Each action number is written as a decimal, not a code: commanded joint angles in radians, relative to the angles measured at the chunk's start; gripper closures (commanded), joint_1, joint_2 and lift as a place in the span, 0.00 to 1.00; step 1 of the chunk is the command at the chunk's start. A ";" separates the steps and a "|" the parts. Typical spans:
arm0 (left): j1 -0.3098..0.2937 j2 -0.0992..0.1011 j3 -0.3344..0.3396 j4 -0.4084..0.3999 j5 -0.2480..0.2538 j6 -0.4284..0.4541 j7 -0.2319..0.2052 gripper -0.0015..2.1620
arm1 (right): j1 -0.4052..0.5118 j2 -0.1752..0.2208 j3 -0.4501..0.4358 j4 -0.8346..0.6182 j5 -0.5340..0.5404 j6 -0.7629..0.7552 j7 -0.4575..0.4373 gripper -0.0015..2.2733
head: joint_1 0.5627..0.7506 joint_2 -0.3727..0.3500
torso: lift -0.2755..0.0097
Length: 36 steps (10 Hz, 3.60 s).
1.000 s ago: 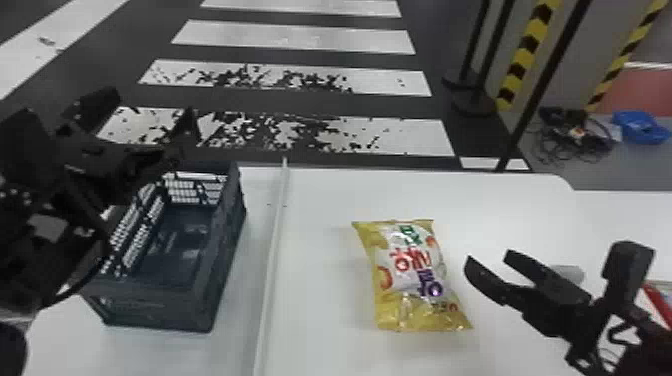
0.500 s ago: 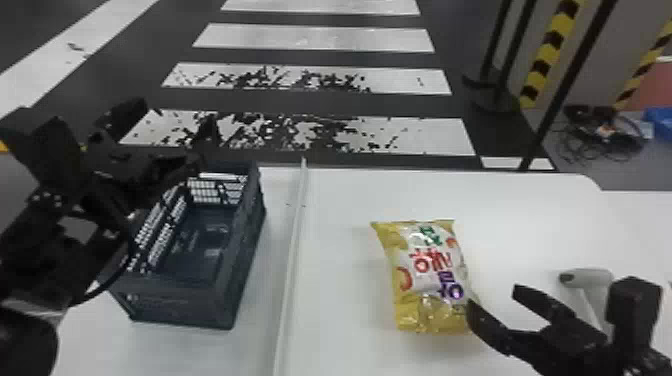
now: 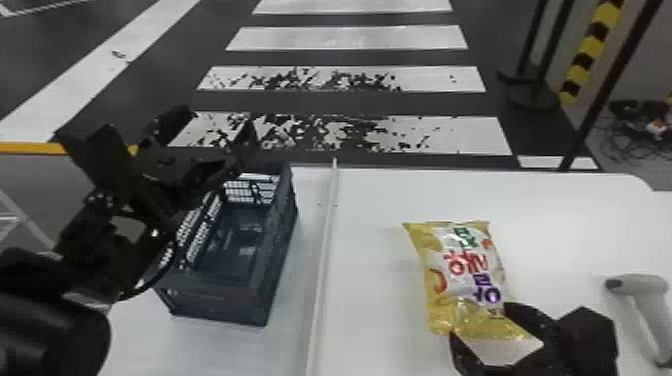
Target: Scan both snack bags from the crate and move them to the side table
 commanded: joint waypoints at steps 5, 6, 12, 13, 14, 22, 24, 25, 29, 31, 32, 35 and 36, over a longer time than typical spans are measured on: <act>-0.001 0.016 0.003 0.005 0.031 0.003 -0.018 0.02 | 0.041 -0.048 0.228 0.054 0.312 -0.224 -0.210 0.05 | 0.70 0.76 | 0.63; 0.002 0.017 0.005 0.008 0.035 0.003 -0.024 0.02 | 0.034 -0.054 0.254 0.072 0.370 -0.218 -0.238 0.06 | 0.70 0.77 | 0.63; 0.009 0.027 0.006 0.006 0.048 0.003 -0.037 0.02 | -0.112 -0.103 0.387 0.256 0.493 -0.203 -0.370 0.10 | 0.70 0.78 | 0.63; 0.010 0.028 0.006 0.008 0.049 0.003 -0.044 0.02 | -0.143 -0.108 0.400 0.285 0.495 -0.203 -0.376 0.10 | 0.70 0.78 | 0.63; 0.010 0.028 0.006 0.008 0.051 0.003 -0.051 0.02 | -0.170 -0.109 0.412 0.315 0.495 -0.200 -0.387 0.10 | 0.70 0.78 | 0.63; 0.016 0.028 0.029 0.008 0.071 0.003 -0.083 0.02 | -0.232 -0.134 0.442 0.359 0.487 -0.203 -0.493 0.93 | 0.70 0.74 | 0.63; 0.018 0.031 0.029 0.009 0.072 0.003 -0.084 0.02 | -0.219 -0.139 0.429 0.341 0.476 -0.237 -0.496 0.98 | 0.70 0.74 | 0.63; 0.019 0.031 0.032 0.009 0.072 0.003 -0.083 0.02 | -0.206 -0.145 0.410 0.315 0.440 -0.270 -0.496 0.98 | 0.70 0.74 | 0.63; 0.022 0.023 0.029 0.008 0.074 0.003 -0.084 0.02 | -0.169 -0.100 0.257 0.081 0.157 -0.203 -0.420 0.98 | 0.70 0.74 | 0.63; 0.027 0.023 0.029 0.005 0.074 0.003 -0.087 0.02 | -0.167 -0.047 0.176 -0.015 0.004 -0.108 -0.396 0.98 | 0.70 0.71 | 0.63; 0.030 0.023 0.031 0.005 0.074 0.003 -0.089 0.02 | -0.166 -0.017 0.139 -0.040 -0.067 -0.065 -0.382 0.98 | 0.70 0.69 | 0.63; 0.038 0.023 0.031 0.002 0.072 0.000 -0.093 0.02 | -0.141 0.056 -0.024 -0.077 -0.375 0.058 -0.322 0.98 | 0.70 0.67 | 0.63; 0.039 0.022 0.031 0.002 0.072 0.000 -0.095 0.02 | -0.140 0.070 -0.068 -0.090 -0.456 0.092 -0.318 0.98 | 0.70 0.65 | 0.63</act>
